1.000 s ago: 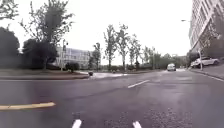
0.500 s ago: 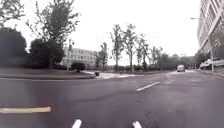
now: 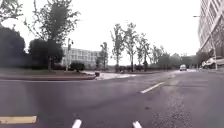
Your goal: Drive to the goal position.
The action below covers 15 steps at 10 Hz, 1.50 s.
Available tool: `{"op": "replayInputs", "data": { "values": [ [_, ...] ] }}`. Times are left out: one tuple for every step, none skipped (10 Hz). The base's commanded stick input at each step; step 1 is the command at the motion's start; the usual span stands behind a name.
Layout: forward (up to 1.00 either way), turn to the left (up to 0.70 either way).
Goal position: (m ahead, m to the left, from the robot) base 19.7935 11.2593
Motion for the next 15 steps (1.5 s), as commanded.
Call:
{"op": "replayInputs", "data": {
  "values": [
    [0.7, 0.0],
    [0.7, 0.0],
    [0.7, 0.0],
    [0.7, 0.0],
    [0.7, 0.0],
    [0.7, 0.0],
    [0.7, 0.0],
    [0.7, 0.0],
    [0.7, 0.0],
    [0.7, 0.0],
    [0.7, 0.0],
    [0.7, 0.0],
    [0.7, 0.0],
    [0.7, 0.0],
    [0.7, 0.0]
  ]
}}
